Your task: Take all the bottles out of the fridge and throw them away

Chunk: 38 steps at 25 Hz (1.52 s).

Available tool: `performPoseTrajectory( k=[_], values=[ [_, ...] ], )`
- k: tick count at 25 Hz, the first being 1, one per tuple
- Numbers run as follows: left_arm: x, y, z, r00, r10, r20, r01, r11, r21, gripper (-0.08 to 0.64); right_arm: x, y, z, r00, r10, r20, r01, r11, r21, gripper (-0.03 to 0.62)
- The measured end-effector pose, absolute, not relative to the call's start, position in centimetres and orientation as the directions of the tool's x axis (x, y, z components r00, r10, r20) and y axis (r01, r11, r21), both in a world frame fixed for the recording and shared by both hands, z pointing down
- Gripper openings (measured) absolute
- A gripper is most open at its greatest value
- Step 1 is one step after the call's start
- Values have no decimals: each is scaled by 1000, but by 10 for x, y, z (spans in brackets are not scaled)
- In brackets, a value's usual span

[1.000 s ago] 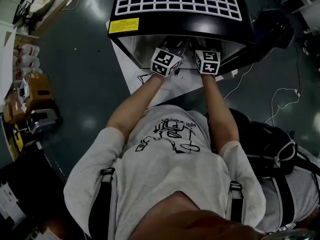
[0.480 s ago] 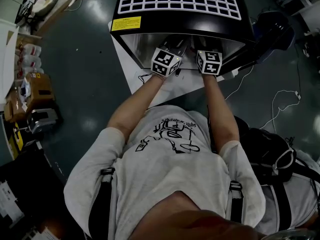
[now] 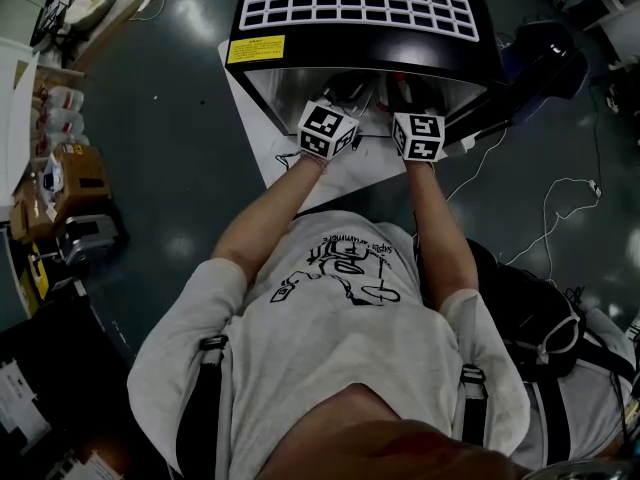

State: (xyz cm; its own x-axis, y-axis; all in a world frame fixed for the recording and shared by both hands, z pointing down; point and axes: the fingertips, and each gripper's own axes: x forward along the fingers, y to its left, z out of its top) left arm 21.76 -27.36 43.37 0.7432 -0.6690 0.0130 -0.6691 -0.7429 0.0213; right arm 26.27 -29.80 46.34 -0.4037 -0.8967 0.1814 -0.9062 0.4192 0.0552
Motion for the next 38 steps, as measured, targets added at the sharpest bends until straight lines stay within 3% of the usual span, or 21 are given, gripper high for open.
performPoseTrajectory(
  k=[38],
  values=[
    [185,-167,318,778,-627,-42,-619,-777,116,9,243,-164,323,-556,-819,141,-827,562,3,143]
  ],
)
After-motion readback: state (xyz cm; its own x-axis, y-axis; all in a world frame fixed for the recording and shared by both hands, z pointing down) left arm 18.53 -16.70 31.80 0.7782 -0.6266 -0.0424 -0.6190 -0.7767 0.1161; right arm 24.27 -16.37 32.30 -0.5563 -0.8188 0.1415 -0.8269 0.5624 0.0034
